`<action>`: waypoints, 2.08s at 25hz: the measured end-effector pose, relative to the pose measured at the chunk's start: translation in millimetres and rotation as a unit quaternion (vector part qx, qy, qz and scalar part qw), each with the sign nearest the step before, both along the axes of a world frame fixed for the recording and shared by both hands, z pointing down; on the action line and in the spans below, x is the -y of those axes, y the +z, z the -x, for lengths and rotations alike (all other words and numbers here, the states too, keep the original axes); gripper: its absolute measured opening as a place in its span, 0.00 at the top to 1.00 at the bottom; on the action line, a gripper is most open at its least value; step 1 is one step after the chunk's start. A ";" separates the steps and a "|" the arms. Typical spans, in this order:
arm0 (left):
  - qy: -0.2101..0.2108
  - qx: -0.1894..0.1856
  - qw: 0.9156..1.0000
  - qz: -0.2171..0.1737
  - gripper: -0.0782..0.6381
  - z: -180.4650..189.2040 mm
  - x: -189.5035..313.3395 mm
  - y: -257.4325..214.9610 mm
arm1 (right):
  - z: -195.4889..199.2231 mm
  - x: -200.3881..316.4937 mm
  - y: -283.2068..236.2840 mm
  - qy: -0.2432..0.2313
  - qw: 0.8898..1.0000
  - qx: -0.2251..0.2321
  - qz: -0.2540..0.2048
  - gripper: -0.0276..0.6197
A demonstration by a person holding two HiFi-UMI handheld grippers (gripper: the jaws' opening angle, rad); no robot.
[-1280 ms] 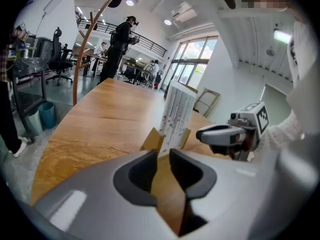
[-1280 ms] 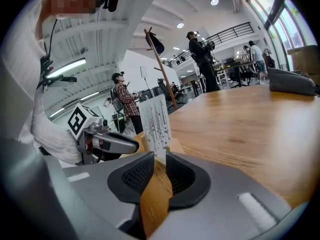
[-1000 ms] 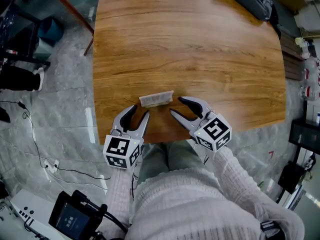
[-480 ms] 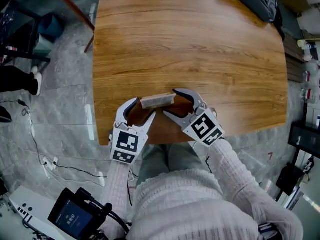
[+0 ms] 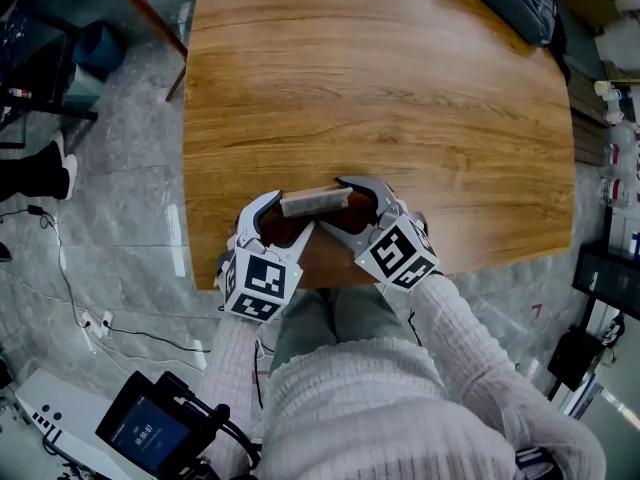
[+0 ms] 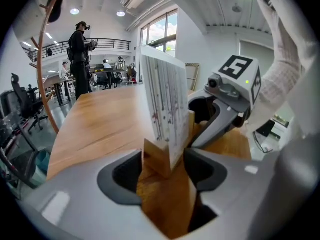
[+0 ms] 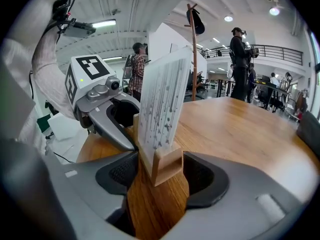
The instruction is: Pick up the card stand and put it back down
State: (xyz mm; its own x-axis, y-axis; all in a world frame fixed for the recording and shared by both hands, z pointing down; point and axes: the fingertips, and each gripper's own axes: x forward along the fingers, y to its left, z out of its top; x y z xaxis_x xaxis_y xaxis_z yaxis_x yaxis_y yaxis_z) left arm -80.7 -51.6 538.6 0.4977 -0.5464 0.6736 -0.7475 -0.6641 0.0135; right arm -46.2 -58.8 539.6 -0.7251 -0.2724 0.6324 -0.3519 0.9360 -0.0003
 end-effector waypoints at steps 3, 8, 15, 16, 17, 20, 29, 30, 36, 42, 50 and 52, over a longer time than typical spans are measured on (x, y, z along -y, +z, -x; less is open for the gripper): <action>0.006 0.013 1.000 -0.006 0.52 -2.1 -0.7 2.6 | 1.5 0.4 4.3 -0.010 1.000 -0.015 -0.006 0.53; 0.004 0.018 1.000 -0.003 0.54 -4.9 -0.4 5.2 | -1.6 1.0 6.9 -0.006 1.000 -0.022 -0.014 0.55; 0.000 0.012 1.000 0.001 0.54 -5.3 0.7 4.7 | -2.4 1.6 7.0 -0.003 0.999 -0.029 -0.013 0.56; -0.001 0.011 1.000 0.000 0.54 -5.5 0.9 4.3 | -2.7 1.5 7.0 -0.002 0.999 -0.032 -0.014 0.56; -0.002 0.010 1.000 0.000 0.54 -5.8 1.2 3.7 | -3.1 1.4 6.8 -0.001 0.999 -0.034 -0.015 0.56; -0.009 0.008 1.000 0.001 0.55 -5.2 4.0 2.0 | -4.2 1.1 6.4 -0.002 0.999 -0.039 -0.019 0.58; 0.000 0.021 1.000 0.003 0.57 -6.7 -0.6 -14.9 | -8.1 -4.5 -14.0 0.000 0.999 -0.038 -0.008 0.67; 0.000 0.020 1.000 0.002 0.57 -7.0 -2.1 -22.4 | -8.6 -6.0 -20.9 0.000 0.999 -0.034 -0.006 0.67; -0.001 0.014 1.000 -0.026 0.57 -11.3 5.9 -71.6 | -13.5 1.7 -69.4 0.009 1.000 -0.021 -0.018 0.67; -0.002 -0.001 0.999 -0.047 0.57 -10.2 22.0 -103.3 | -14.0 19.0 -101.8 0.012 1.000 0.001 -0.019 0.67; 0.006 -0.008 0.998 -0.062 0.57 -14.8 25.8 -140.6 | -18.9 21.4 -137.1 0.016 0.999 0.007 -0.027 0.68; 0.006 -0.004 0.998 -0.067 0.58 -17.6 19.1 -153.1 | -21.6 14.9 -149.0 0.015 0.999 0.011 -0.031 0.68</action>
State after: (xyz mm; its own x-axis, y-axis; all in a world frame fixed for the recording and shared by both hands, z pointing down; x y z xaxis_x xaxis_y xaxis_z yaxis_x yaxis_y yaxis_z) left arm -63.1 -70.6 385.4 0.5091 -0.6256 0.5911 -0.7399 -0.6690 -0.0708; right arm -24.6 -73.8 390.5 -0.7301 -0.3320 0.5972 -0.3796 0.9238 0.0496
